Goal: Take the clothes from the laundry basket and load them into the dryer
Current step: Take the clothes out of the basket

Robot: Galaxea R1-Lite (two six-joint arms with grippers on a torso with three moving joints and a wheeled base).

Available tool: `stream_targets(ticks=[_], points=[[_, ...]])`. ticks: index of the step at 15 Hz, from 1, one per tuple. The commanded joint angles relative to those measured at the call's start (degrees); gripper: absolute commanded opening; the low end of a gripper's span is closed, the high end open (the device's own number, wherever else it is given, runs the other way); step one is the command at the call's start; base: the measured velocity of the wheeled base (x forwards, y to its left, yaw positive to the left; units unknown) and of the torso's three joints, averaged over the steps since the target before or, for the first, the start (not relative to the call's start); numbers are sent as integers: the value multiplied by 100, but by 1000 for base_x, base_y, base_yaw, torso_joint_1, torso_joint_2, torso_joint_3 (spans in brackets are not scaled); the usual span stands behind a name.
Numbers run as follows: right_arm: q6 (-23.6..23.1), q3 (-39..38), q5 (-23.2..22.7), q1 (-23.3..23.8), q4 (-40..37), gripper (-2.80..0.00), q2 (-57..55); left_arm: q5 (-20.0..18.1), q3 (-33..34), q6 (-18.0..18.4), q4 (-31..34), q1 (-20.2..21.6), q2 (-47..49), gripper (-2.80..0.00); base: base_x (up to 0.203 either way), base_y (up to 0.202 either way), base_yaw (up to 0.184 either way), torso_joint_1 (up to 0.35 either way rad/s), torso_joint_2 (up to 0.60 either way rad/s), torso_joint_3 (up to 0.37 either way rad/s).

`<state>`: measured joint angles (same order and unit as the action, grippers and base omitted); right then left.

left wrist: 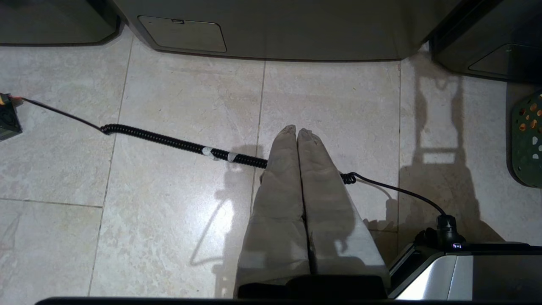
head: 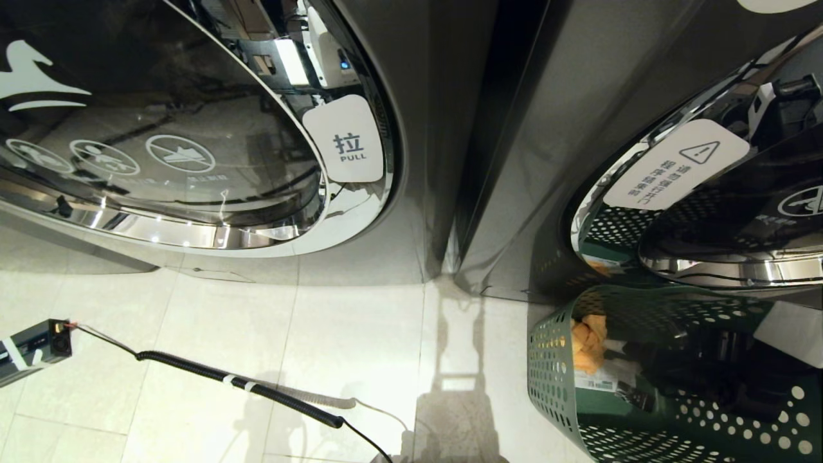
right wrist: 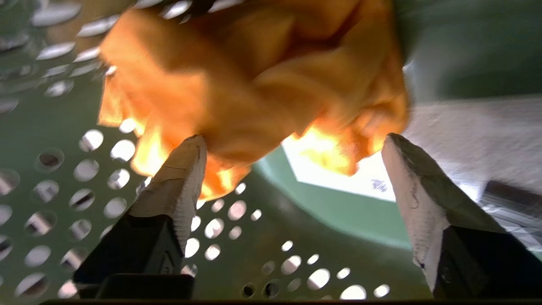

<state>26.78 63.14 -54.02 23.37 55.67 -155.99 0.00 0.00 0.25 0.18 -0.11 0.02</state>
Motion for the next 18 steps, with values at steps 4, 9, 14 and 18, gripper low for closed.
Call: stream_targets(ticks=[4,9,14,18], points=[[17,-705,-296,16,327,0,247,0,9,1,-1,-6,-11,-280,0,0,0,0,0,0],[47,-565,-311,-9,775,0,-202,0,4,1,-1,-5,-11,-280,0,0,0,0,0,0],[179,54,-328,-25,813,0,-634,0,9,1,-1,-7,-11,-280,0,0,0,0,0,0],[952,589,-348,-121,825,0,-624,0,9,1,-1,2,-11,-280,0,0,0,0,0,0]])
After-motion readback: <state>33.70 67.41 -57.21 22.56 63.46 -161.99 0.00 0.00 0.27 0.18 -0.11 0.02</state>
